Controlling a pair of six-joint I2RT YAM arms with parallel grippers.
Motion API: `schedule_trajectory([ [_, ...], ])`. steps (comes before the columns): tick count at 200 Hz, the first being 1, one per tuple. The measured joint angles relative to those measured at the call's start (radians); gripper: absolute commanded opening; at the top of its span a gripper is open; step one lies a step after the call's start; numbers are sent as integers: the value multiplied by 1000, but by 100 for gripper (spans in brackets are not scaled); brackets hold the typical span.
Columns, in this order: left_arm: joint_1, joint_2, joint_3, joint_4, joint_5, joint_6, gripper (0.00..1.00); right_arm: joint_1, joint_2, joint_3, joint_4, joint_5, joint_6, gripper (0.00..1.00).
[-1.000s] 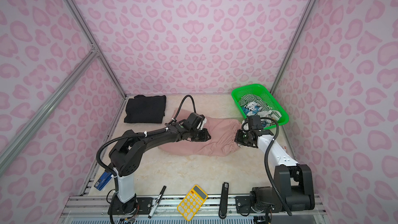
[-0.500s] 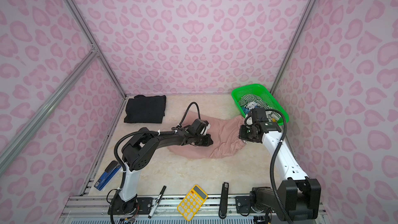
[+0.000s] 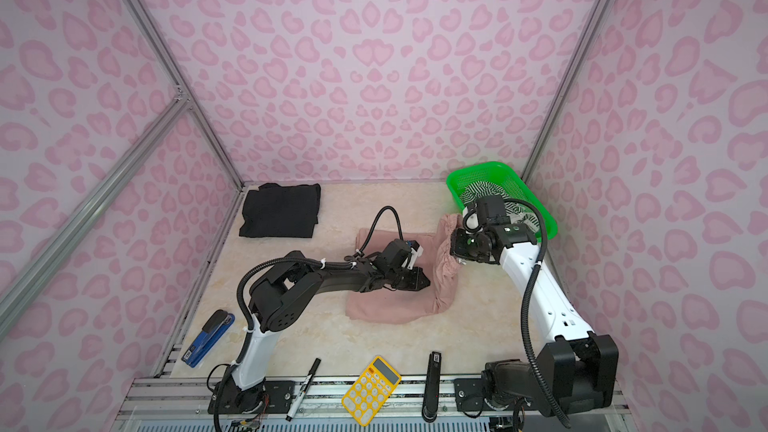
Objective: Fold and stack the mixed laundry pile
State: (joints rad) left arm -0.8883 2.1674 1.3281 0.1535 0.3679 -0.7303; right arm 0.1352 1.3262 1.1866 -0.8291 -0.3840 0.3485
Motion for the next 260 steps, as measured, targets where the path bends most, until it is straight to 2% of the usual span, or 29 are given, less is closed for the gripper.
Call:
schedule_trajectory([
  [22, 58, -80, -68, -26, -9, -4, 17, 50, 33, 34, -2, 30, 7, 0],
  [57, 175, -305, -202, -79, -39, 3, 16, 113, 76, 80, -10, 107, 10, 0],
  [90, 221, -412, -300, -223, -106, 71, 15, 150, 107, 102, -29, 179, 18, 0],
  [136, 229, -425, -411, -314, -166, 135, 12, 237, 180, 172, -44, 271, 35, 0],
  [172, 231, -383, -448, -156, -124, 139, 12, 321, 266, 221, -21, 274, 68, 0],
  [217, 231, -341, -491, 33, -70, 121, 9, 437, 456, 333, 44, 232, 132, 0],
  [239, 234, -359, -510, 50, -69, 118, 9, 480, 547, 396, 70, 223, 151, 0],
  [260, 249, -412, -517, -50, -95, 102, 9, 499, 607, 412, 79, 223, 159, 0],
])
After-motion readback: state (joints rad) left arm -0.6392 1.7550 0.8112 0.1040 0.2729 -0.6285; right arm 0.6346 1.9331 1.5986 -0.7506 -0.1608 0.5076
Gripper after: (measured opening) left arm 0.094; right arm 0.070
